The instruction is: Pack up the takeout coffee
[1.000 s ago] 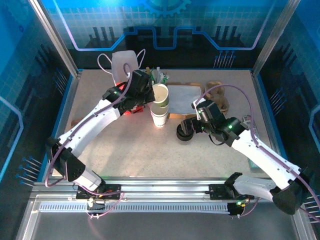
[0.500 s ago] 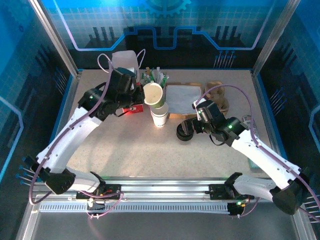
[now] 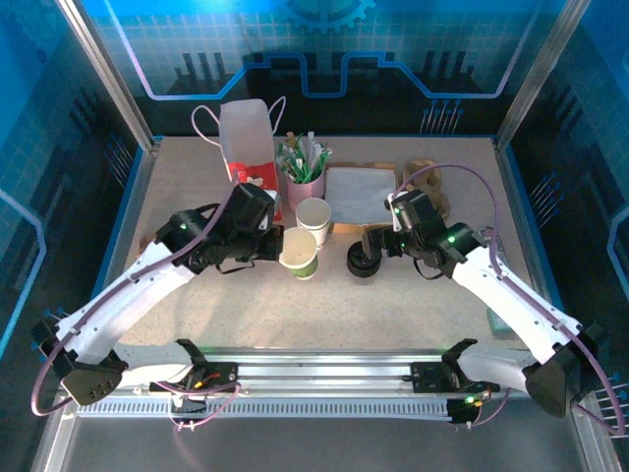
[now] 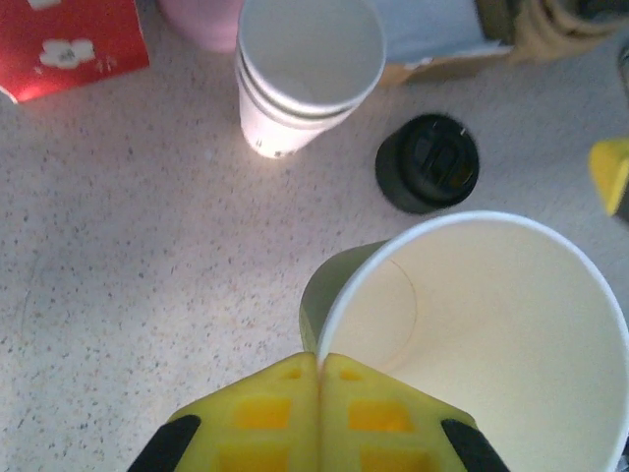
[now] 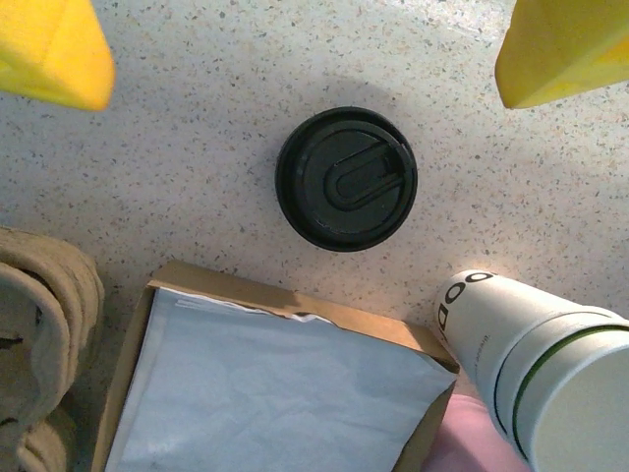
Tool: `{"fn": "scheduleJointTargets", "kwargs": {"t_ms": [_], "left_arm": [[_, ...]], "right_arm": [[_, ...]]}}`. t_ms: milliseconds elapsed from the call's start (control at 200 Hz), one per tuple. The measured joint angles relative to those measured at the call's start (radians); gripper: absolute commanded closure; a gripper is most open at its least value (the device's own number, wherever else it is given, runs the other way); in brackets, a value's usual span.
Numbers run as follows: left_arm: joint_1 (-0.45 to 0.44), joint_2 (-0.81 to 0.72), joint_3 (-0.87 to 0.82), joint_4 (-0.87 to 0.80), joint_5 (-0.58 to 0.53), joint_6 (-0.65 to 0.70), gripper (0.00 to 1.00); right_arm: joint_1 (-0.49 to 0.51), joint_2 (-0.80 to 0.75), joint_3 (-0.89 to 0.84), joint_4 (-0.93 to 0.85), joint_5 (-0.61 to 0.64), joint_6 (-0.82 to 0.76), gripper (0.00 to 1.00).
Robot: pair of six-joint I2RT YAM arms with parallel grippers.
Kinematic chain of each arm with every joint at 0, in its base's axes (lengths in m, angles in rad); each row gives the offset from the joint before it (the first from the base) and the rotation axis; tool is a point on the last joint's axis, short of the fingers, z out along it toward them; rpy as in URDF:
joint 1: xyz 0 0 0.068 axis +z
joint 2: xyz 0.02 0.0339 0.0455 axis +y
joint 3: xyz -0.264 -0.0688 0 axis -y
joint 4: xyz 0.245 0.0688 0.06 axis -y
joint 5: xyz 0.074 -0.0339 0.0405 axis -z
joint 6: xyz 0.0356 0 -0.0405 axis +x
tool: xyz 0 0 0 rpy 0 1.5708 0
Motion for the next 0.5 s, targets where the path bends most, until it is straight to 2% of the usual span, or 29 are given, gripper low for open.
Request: {"fn": "scheduleJointTargets", "kwargs": {"t_ms": [500], "left_arm": [[-0.049, 0.05, -0.173, 0.108, 0.055, -0.008, 1.0]], "right_arm": [[-0.016, 0.096, -0.042, 0.006, -0.005, 0.019, 0.01]]}}
